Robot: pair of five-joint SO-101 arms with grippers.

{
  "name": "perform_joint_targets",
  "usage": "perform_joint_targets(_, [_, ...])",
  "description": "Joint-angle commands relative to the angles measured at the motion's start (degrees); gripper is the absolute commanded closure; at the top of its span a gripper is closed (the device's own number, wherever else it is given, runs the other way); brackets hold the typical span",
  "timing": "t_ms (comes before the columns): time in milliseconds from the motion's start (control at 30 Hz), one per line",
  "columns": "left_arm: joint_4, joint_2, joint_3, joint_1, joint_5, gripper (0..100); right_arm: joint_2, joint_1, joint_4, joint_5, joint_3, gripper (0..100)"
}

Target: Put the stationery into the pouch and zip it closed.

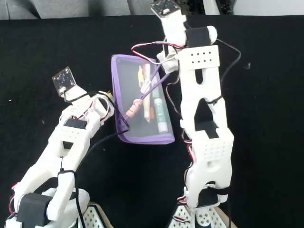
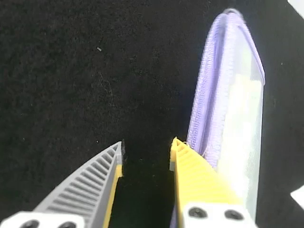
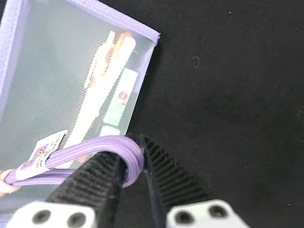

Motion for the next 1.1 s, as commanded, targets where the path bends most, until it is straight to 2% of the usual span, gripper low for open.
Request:
perform_joint_targets(0, [-0.62,-0.97,-4.7,0.4,4.75,79,-3.82,1.58,1.76,-0.09,-0.75,98.7])
perform_joint_targets(100, [-0.62,-1.05,-5.93,0.48,7.3,78,-3.82,1.67,1.76,-0.09,-0.66,98.7])
perform_joint_targets(267, [1.41,-2.73,-7.52,1.98,7.38,78,-3.82,1.67,1.67,0.09,-0.57,98.7])
perform_joint_targets(467, [7.03,-14.95,-5.93,6.46,7.38,78,-3.65,1.67,1.58,0.18,-0.75,98.7])
perform_joint_targets(600, [6.95,-18.2,-2.68,7.25,7.3,78,-3.74,1.67,1.58,0.18,-0.75,98.7])
perform_joint_targets(833, [4.57,-11.78,-0.13,4.26,5.98,78,-3.74,1.67,1.58,0.0,-0.66,98.7])
perform_joint_targets(933, [4.22,-7.21,-0.92,4.26,3.16,78,-3.74,1.67,1.58,0.0,-0.75,98.7])
perform_joint_targets(1067, [4.22,-2.9,-3.38,4.88,2.99,78,-3.74,1.67,1.58,-0.09,-0.66,98.7])
